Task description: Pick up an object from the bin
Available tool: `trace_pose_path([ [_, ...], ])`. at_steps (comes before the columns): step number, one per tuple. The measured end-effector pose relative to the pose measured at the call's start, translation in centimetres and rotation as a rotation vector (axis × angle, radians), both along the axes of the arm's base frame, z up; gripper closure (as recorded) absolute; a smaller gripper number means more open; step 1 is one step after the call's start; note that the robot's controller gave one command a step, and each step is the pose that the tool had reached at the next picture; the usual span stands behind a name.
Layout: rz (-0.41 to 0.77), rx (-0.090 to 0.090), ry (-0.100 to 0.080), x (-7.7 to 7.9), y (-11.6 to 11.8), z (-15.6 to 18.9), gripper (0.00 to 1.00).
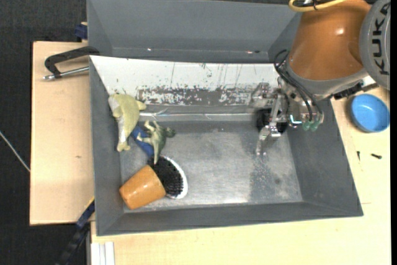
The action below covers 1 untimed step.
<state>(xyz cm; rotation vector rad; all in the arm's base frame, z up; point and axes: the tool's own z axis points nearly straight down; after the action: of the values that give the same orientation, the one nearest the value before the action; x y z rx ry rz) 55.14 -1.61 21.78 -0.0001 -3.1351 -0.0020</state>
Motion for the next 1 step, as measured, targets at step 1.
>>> trace_pose_path([
  [1, -0.075, 0.001, -0.011, 4.97, 3.38, -4.11, 0.0],
])
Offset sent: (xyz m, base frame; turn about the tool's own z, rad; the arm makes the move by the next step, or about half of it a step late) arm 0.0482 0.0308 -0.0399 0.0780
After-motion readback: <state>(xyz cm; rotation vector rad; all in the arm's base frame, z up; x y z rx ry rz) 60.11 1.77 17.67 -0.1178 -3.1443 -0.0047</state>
